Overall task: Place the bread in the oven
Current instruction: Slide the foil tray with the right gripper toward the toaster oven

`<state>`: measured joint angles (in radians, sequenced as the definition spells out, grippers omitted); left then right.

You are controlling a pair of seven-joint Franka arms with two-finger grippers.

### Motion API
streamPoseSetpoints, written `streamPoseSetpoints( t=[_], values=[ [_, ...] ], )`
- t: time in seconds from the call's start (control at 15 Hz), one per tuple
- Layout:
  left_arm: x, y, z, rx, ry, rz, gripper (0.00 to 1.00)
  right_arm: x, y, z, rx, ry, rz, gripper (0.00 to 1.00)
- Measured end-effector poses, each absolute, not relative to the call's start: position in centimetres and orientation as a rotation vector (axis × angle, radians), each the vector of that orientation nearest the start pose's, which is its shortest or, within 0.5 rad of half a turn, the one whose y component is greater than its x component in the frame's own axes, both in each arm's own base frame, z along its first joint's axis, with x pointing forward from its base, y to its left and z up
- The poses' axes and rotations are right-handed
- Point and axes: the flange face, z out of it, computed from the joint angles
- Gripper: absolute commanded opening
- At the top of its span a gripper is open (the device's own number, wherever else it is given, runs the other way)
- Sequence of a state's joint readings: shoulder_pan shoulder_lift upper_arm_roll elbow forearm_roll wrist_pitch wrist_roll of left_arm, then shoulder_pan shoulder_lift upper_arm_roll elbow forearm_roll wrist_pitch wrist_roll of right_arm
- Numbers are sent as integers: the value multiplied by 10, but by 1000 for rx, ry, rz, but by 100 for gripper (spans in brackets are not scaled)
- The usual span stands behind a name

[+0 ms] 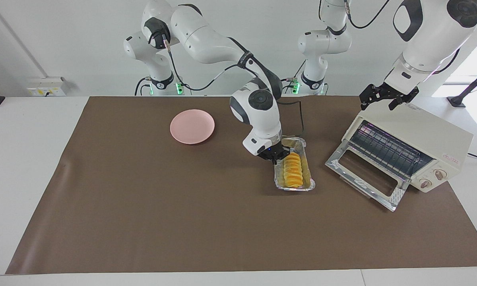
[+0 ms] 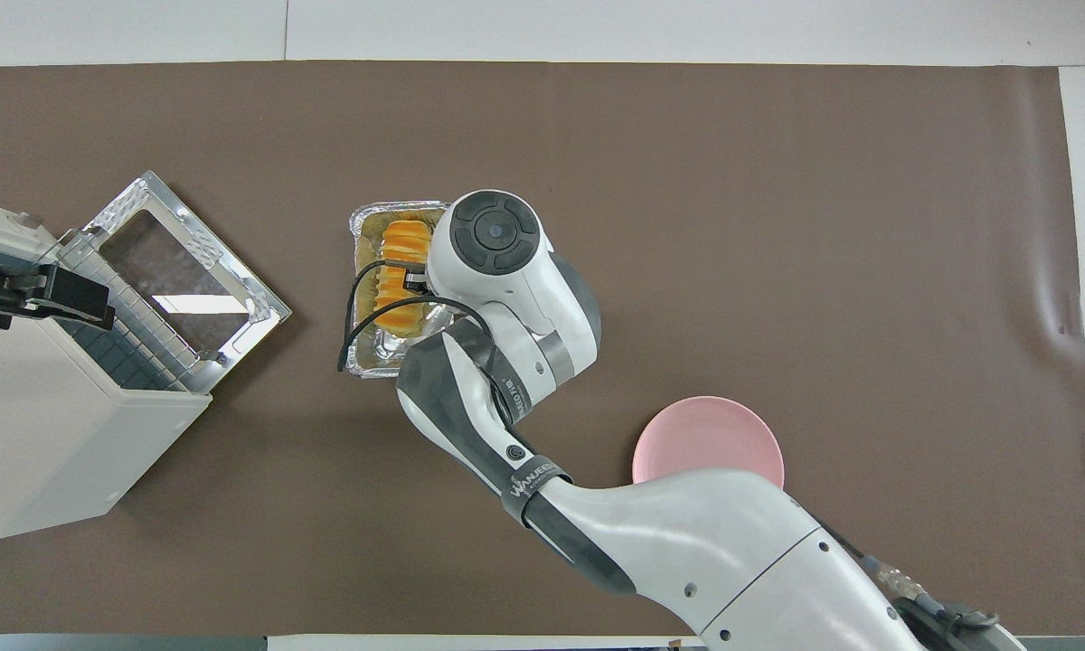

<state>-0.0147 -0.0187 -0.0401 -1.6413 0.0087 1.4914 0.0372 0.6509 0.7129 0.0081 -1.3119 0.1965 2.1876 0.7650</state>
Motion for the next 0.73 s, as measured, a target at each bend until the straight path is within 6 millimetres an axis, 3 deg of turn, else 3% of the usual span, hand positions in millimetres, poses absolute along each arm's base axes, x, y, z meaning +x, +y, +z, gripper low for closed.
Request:
streamPoseSetpoints(
  t=[0.2, 0.47, 0.53, 0.6, 0.73],
  values=[
    [537, -29, 595, -3121, 143, 205, 100, 601, 462, 312, -2889, 325, -15, 0],
    [537, -30, 595, -3120, 148, 205, 100, 594, 476, 315, -2888, 290, -29, 0],
    [537, -31, 595, -3120, 151, 205, 100, 594, 476, 315, -2889, 287, -32, 34],
    [537, -31, 595, -3120, 145, 205, 100, 594, 475, 315, -2892, 285, -35, 99],
    [537, -31, 595, -3120, 129, 204, 100, 595, 474, 315, -2897, 281, -44, 100]
  ],
)
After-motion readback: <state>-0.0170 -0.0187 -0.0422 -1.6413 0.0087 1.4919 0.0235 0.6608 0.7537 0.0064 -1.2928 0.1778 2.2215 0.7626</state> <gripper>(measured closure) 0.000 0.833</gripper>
